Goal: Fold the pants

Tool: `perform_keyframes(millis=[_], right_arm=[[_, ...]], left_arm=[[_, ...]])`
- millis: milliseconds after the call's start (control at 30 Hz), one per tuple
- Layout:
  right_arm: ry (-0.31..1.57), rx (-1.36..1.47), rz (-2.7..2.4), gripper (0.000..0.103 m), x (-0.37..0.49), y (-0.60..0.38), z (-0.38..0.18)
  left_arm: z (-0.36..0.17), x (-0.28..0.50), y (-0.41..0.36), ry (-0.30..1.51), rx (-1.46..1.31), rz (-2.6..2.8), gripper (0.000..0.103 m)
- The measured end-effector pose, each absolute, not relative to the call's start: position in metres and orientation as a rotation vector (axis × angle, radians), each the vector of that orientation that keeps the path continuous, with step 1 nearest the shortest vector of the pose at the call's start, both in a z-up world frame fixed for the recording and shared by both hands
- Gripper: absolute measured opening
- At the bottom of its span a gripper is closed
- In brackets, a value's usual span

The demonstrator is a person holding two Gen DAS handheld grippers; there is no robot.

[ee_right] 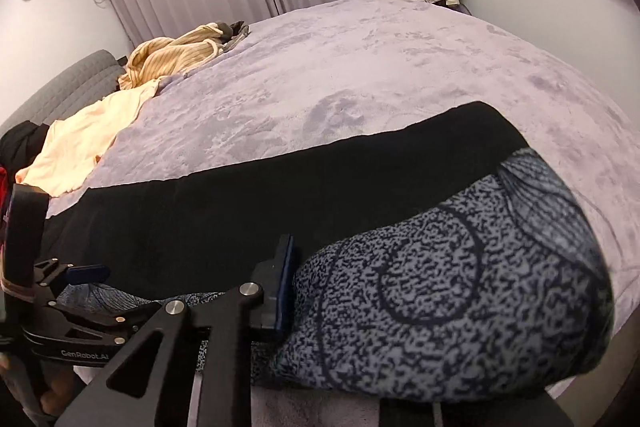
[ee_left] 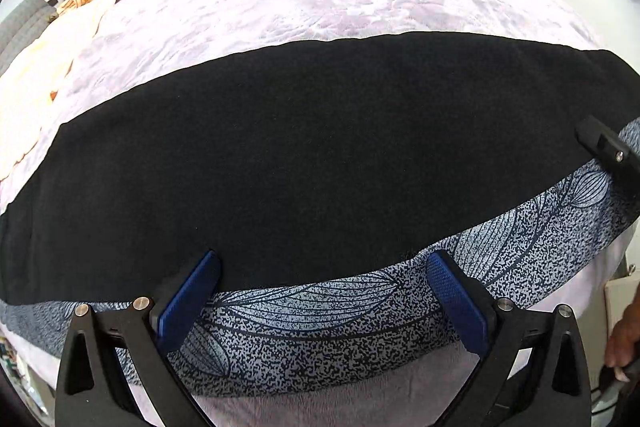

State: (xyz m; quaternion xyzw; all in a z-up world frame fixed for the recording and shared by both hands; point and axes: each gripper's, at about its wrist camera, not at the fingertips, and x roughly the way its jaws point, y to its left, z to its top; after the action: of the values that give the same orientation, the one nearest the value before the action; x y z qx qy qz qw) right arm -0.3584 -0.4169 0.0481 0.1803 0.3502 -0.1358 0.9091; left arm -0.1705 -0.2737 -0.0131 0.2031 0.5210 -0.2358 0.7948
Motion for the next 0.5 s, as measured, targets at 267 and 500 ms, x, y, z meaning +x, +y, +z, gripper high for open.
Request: perform_keyframes(millis=[267, 500], right_arm=[[0.607, 0.157, -0.284, 0.015, -0.349, -0.358, 0.124], [0.522, -0.18, -0.219, 0.014, -0.305, -0.248, 0.162]], left_arm=[[0.034, -0.18, -0.245, 1.095, 0.317, -0.59, 0.103], [0.076, -0.108, -0.14, 1.085, 0.006, -0.555, 0.103]])
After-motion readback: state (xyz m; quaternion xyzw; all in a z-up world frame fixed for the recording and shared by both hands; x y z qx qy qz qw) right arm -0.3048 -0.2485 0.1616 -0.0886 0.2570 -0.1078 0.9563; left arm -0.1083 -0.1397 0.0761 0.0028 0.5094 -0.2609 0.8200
